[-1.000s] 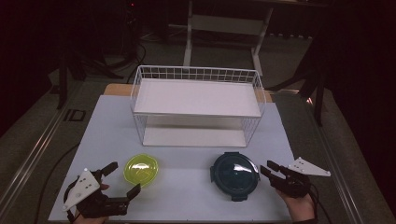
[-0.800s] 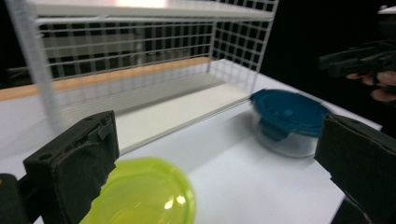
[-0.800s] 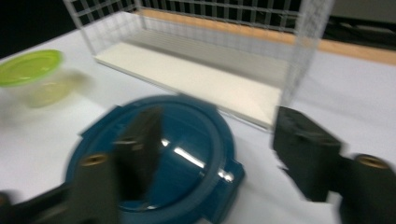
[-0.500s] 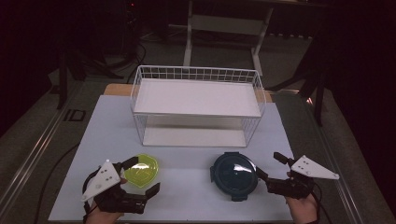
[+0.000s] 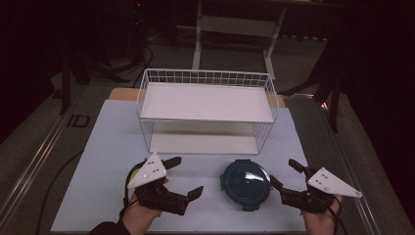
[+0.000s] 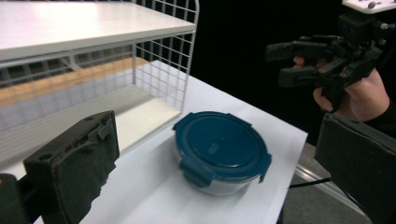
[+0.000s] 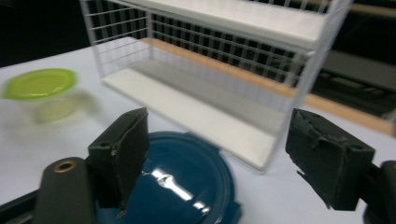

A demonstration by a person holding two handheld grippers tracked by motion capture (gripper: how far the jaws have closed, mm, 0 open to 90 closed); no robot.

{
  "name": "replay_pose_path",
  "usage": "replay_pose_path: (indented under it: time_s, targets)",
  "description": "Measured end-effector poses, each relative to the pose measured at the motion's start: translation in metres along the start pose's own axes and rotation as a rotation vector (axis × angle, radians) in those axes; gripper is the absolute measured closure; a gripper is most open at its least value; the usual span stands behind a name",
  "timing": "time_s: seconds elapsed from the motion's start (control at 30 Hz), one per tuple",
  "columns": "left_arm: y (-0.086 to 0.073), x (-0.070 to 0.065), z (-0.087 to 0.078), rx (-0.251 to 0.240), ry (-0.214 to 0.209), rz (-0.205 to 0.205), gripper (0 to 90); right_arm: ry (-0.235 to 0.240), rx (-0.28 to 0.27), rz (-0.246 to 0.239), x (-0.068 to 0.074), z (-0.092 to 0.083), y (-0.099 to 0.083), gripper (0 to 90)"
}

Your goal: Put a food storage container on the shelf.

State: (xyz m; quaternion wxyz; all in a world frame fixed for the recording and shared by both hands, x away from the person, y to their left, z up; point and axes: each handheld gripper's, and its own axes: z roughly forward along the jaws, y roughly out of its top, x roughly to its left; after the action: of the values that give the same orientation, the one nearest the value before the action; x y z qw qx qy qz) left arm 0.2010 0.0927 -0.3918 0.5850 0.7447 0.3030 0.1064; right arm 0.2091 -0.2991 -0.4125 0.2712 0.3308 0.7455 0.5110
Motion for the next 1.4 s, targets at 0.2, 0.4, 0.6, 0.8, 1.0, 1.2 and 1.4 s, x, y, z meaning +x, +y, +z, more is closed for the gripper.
replay_pose_path:
  time_s: [0.2,0.4,0.6,0.8,1.0,1.2,1.4]
  targets:
    - [0.001,0.0,0.028,0.046,-0.051,-0.046,0.0,0.0,-0.019,0.03,-0.004,-0.002,-0.004,19.9]
    - [-0.001,0.004,0.061,0.098,-0.072,-0.096,0.0,0.007,0.009,0.032,-0.005,0.001,-0.007,15.3]
    - [-0.012,0.013,0.087,0.157,-0.068,-0.195,0.0,-0.007,0.062,0.056,-0.006,0.006,-0.016,9.8]
    - [-0.029,0.025,0.108,0.233,-0.074,-0.317,0.0,0.009,0.098,0.078,-0.005,0.012,-0.024,9.8]
    - [-0.044,0.034,0.124,0.314,-0.088,-0.426,3.2,0.029,0.117,0.112,-0.007,0.013,-0.029,10.1]
    - [-0.059,0.043,0.133,0.392,-0.09,-0.534,8.6,0.047,0.131,0.135,-0.008,0.013,-0.031,12.9]
    - [-0.072,0.051,0.138,0.429,-0.094,-0.63,17.3,0.06,0.152,0.155,-0.01,0.017,-0.036,13.4]
